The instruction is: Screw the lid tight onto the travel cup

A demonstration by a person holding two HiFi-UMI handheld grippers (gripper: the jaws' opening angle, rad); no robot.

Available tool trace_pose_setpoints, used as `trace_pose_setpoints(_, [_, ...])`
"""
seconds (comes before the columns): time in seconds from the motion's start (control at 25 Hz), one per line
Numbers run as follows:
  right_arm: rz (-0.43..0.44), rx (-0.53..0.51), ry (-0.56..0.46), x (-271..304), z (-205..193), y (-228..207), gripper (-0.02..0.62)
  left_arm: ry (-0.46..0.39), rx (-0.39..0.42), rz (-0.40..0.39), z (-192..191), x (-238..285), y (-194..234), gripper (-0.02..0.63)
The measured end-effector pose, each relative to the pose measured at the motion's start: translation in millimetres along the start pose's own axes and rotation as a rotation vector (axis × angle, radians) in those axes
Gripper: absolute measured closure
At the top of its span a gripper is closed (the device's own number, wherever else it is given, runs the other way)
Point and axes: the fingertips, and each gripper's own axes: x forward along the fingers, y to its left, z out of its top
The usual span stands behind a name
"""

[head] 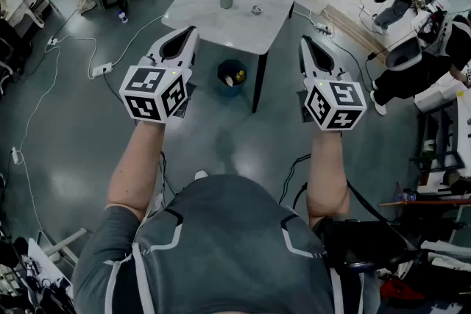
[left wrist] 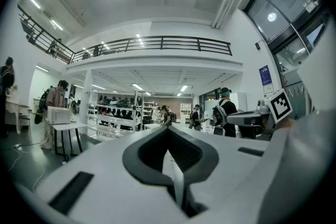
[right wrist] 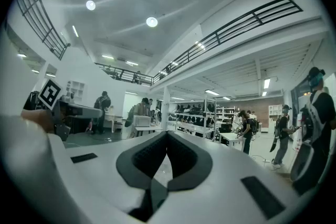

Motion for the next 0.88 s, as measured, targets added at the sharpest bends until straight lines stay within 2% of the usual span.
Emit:
trace_pose_setpoints(0.28, [-0.013,0.007,0.004,-1.7,-1.0,8.8,0.569,-0.005,-0.025,-0.021,-0.4,-8.3,5.0,0.597])
trace_pose_setpoints(0.6, [-0.021,-0.027,0.002,6.6,8.1,31.2,0.568,-0.012,-0.006,-0.019,1.1,-14.3,28.1,0.597])
trace_pose_setpoints(0.88, [-0.042,-0.043,0.001,20.9,10.7,57.1,0.568,-0.016,0.0,-0.047,-1.6,-23.2,54.8,0.597])
